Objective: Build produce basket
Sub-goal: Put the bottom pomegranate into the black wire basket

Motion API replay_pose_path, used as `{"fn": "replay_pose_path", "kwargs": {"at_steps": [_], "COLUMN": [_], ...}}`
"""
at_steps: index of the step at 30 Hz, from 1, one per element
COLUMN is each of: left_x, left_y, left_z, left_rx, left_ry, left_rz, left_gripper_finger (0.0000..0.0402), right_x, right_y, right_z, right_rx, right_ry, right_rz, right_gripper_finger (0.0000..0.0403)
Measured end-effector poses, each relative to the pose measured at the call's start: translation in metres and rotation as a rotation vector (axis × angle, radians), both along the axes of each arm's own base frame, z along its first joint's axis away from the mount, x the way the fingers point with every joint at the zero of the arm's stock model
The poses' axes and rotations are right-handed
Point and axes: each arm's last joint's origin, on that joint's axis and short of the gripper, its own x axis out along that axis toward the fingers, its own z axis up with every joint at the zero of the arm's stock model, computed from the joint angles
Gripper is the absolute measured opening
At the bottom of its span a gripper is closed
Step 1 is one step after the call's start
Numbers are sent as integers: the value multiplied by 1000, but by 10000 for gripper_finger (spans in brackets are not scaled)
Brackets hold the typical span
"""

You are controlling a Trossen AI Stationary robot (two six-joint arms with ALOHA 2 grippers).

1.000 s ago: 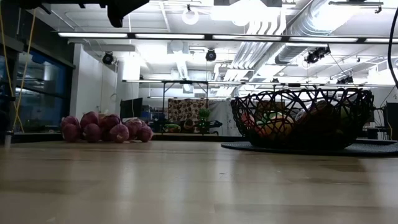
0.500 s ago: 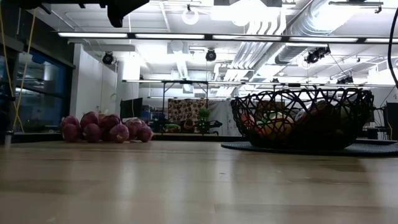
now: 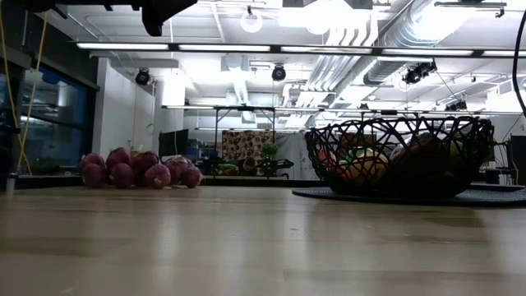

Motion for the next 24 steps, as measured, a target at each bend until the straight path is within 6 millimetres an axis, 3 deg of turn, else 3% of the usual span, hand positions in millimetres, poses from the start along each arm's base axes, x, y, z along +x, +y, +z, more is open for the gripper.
{"fn": "replay_pose_path", "kwargs": {"at_steps": [6, 16, 24], "left_x": [0, 0, 0], "left_y": [0, 0, 0], "left_z": [0, 0, 0], "left_rx": [0, 24, 24], "left_ry": [0, 7, 6], "left_rz": [0, 4, 4], "left_gripper_finger": [271, 271, 271], "right_x": [1, 0, -6], "right_y": [1, 0, -11], "right_z": [0, 3, 27], "right_rx": [12, 32, 102], "right_ry": [-4, -22, -162], "right_rz": [0, 9, 7], "right_gripper_finger": [5, 1, 0]}}
